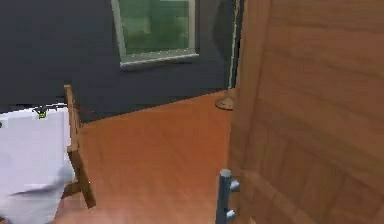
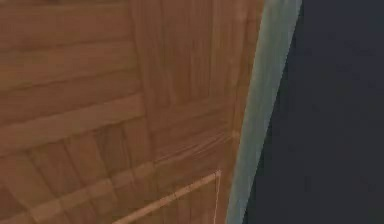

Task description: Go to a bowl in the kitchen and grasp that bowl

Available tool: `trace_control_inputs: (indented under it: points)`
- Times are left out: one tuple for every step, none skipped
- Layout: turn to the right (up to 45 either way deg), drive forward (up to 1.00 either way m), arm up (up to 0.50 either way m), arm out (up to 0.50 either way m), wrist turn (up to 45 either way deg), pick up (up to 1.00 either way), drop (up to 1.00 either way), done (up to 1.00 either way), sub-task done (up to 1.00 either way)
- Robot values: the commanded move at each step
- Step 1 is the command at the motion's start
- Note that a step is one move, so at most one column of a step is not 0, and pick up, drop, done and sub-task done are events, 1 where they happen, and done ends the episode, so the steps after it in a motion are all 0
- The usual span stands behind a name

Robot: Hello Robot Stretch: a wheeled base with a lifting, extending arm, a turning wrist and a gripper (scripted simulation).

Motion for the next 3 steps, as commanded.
trace_control_inputs:
  points:
    - [-45.0,0.00,0.00,0.00,0.0,0.00,0.00,0.00,0.00]
    - [-42.0,0.00,0.00,0.00,0.0,0.00,0.00,0.00,0.00]
    - [0.0,0.30,0.00,0.00,0.0,0.00,0.00,0.00,0.00]
